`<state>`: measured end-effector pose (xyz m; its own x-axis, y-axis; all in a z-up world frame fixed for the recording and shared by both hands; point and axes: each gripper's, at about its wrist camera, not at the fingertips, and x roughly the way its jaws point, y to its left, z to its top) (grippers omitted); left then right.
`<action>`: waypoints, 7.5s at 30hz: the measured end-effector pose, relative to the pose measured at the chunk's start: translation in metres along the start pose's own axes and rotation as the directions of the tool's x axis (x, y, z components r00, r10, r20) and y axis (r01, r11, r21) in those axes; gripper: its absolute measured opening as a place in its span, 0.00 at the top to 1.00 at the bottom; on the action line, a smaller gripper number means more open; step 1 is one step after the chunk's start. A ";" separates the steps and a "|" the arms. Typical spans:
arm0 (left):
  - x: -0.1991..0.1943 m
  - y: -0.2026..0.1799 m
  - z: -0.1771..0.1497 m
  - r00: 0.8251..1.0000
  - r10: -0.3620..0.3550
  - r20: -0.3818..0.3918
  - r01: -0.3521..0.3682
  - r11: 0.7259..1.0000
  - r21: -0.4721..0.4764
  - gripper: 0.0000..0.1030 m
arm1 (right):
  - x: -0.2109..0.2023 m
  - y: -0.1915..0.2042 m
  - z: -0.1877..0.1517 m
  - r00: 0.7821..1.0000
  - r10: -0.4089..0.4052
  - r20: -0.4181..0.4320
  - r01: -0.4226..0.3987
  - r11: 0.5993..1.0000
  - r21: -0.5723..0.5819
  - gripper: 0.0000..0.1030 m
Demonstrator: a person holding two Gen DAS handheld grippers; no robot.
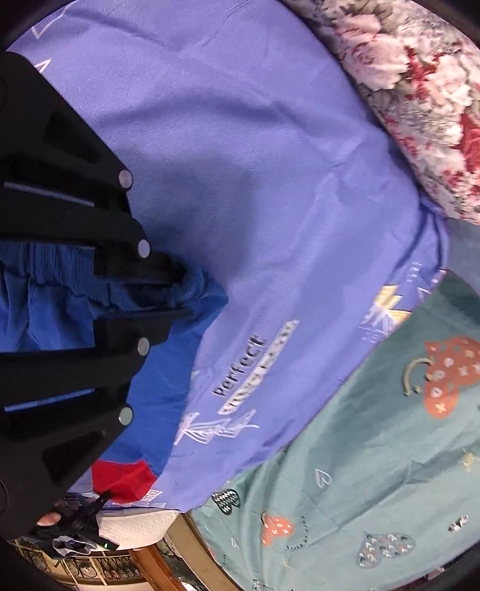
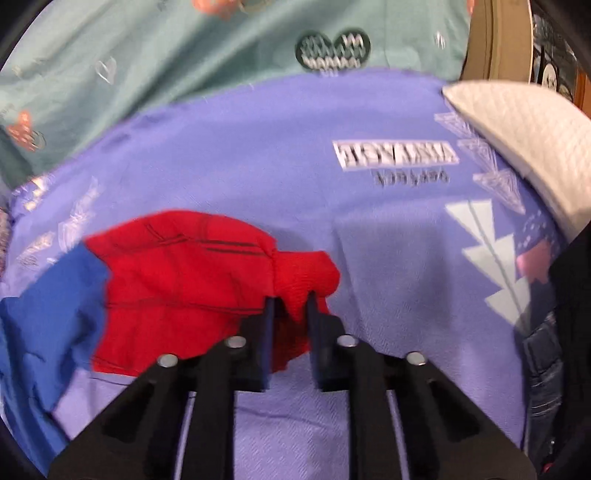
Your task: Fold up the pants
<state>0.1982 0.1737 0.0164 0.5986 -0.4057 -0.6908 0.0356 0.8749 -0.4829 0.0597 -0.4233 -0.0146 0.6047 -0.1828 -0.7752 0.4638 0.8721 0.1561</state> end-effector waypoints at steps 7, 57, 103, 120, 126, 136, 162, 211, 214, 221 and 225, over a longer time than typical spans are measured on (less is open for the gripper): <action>-0.007 -0.019 0.016 0.997 -0.031 0.073 0.027 0.998 0.049 0.90 | -0.073 -0.012 0.040 0.992 -0.028 0.124 0.025 0.999 0.029 0.84; -0.009 0.010 -0.132 0.952 -0.138 -0.274 0.099 0.984 -0.150 0.22 | -0.191 0.051 -0.244 0.973 0.202 -0.114 -0.226 0.934 -0.276 0.14; -0.065 -0.004 -0.126 0.950 -0.282 -0.131 0.266 0.955 -0.130 0.91 | -0.261 0.046 -0.168 0.947 -0.012 0.320 0.129 0.928 -0.348 0.92; -0.052 0.027 -0.157 0.968 -0.119 -0.221 0.101 0.991 -0.094 0.23 | -0.195 -0.054 -0.227 0.991 0.108 -0.083 -0.127 0.954 -0.273 0.17; -0.039 0.022 -0.162 0.962 -0.134 -0.240 0.106 0.987 -0.124 0.25 | -0.149 0.008 -0.238 0.995 -0.097 -0.024 0.071 0.857 -0.510 0.91; -0.049 0.038 -0.165 0.956 -0.157 -0.249 0.120 0.981 -0.155 0.25 | -0.168 -0.066 -0.204 0.936 -0.337 0.100 0.335 0.772 -0.541 0.56; -0.065 -0.001 -0.150 0.963 -0.181 -0.202 0.177 0.983 -0.039 0.89 | -0.212 -0.095 -0.164 0.962 0.229 0.151 -0.215 0.971 -0.102 0.71; -0.053 -0.005 -0.191 0.967 0.114 -0.230 -0.060 0.972 0.228 0.44 | -0.094 -0.017 -0.201 0.961 0.137 -0.242 -0.195 0.952 -0.236 0.36; -0.060 -0.007 -0.186 0.963 0.102 -0.249 -0.041 0.970 0.238 0.42 | -0.095 -0.017 -0.196 0.961 0.151 -0.232 -0.208 0.947 -0.244 0.36; -0.069 -0.014 -0.109 0.987 0.118 -0.110 -0.084 0.958 0.275 0.18 | -0.107 0.009 -0.155 0.966 0.214 -0.142 -0.248 0.921 -0.299 0.36; -0.033 -0.015 -0.061 0.980 0.149 -0.130 -0.104 0.948 0.301 0.18 | -0.099 0.030 -0.147 0.962 0.222 -0.158 -0.263 0.911 -0.319 0.36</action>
<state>0.1292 0.1584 0.0138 0.4878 -0.3018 -0.8192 0.2125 0.9512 -0.2239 -0.0810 -0.3130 -0.0233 0.5826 0.0897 -0.8078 0.0569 0.9870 0.1506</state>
